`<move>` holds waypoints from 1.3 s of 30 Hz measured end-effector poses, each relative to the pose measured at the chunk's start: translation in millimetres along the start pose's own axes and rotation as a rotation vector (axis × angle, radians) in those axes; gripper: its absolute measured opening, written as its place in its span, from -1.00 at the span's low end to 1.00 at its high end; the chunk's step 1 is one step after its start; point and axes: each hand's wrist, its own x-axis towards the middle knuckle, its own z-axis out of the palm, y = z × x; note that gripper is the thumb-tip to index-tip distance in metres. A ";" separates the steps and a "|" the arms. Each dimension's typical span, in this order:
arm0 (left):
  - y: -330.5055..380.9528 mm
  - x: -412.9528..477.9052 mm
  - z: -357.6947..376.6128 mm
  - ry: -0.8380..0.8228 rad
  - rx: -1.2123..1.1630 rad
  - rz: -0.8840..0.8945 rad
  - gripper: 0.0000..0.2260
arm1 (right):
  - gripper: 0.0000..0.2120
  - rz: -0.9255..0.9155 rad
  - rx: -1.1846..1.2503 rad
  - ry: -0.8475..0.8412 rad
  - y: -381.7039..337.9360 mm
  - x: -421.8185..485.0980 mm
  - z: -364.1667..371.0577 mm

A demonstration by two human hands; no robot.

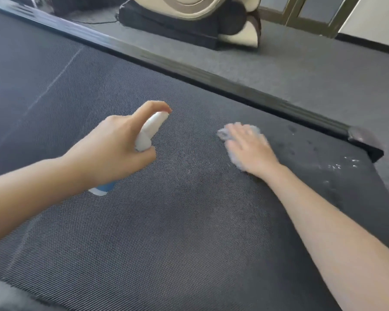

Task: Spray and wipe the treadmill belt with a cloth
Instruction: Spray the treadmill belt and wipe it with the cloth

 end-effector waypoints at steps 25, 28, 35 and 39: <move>11.6 188.5 80.4 0.144 0.162 -0.097 -0.53 | -0.47 0.419 0.056 -0.086 83.4 -35.8 -1.4; 7.3 197.8 80.9 0.157 0.152 -0.121 -0.53 | -0.47 0.416 0.054 -0.083 82.5 -36.4 -1.5; -1.4 195.7 84.0 0.163 0.122 -0.128 -0.50 | -0.47 0.427 0.063 -0.068 80.5 -37.5 -3.8; -10.8 192.8 74.8 0.122 0.096 -0.143 -0.46 | -0.47 0.409 0.061 -0.095 79.9 -37.8 -4.1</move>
